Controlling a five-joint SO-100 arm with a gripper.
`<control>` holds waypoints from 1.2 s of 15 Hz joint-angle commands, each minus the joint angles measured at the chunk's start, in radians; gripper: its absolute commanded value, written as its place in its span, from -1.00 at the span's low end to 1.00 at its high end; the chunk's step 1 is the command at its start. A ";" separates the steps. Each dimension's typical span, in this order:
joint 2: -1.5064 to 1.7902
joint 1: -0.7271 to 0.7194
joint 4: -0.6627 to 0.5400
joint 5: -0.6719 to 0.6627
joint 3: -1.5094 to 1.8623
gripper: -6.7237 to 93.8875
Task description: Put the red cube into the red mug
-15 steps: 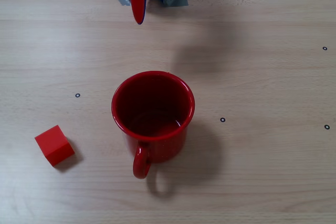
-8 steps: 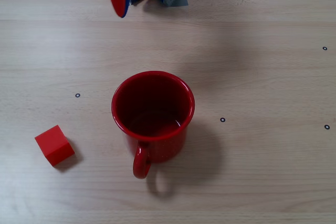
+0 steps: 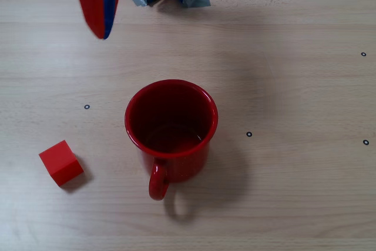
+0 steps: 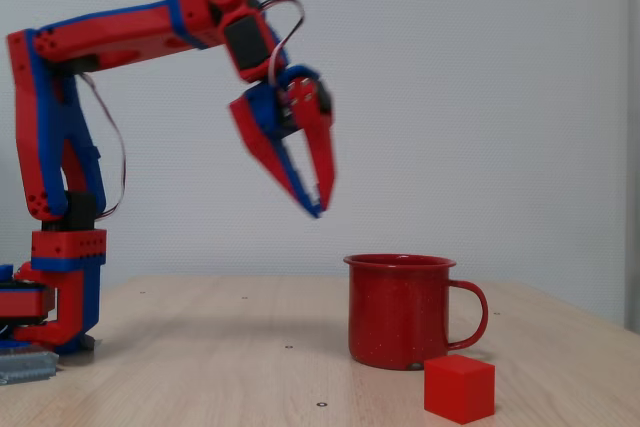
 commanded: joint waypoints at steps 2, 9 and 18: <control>-0.161 0.051 0.080 0.038 -0.302 -0.87; -0.684 0.110 0.212 0.104 -0.881 -0.67; -0.848 0.069 0.371 0.218 -1.025 0.19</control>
